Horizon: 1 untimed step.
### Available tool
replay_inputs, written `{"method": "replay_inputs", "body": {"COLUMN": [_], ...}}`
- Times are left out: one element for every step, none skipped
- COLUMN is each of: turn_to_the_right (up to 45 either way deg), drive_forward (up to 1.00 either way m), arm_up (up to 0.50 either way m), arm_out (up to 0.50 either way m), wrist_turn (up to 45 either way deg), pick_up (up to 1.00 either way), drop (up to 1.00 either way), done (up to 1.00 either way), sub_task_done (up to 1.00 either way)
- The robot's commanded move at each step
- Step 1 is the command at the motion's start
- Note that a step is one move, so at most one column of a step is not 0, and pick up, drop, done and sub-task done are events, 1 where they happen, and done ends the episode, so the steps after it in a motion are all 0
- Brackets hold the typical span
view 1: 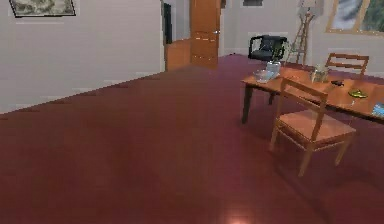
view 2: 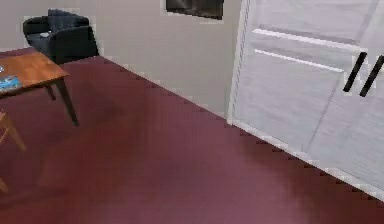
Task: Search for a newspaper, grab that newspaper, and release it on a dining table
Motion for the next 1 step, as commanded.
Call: {"method": "replay_inputs", "body": {"turn_to_the_right": [0.0], "drive_forward": [1.0], "arm_up": [0.0], "arm_out": [0.0], "wrist_turn": [0.0], "pick_up": [0.0], "drop": [0.0], "done": [0.0], "sub_task_done": [0.0]}}
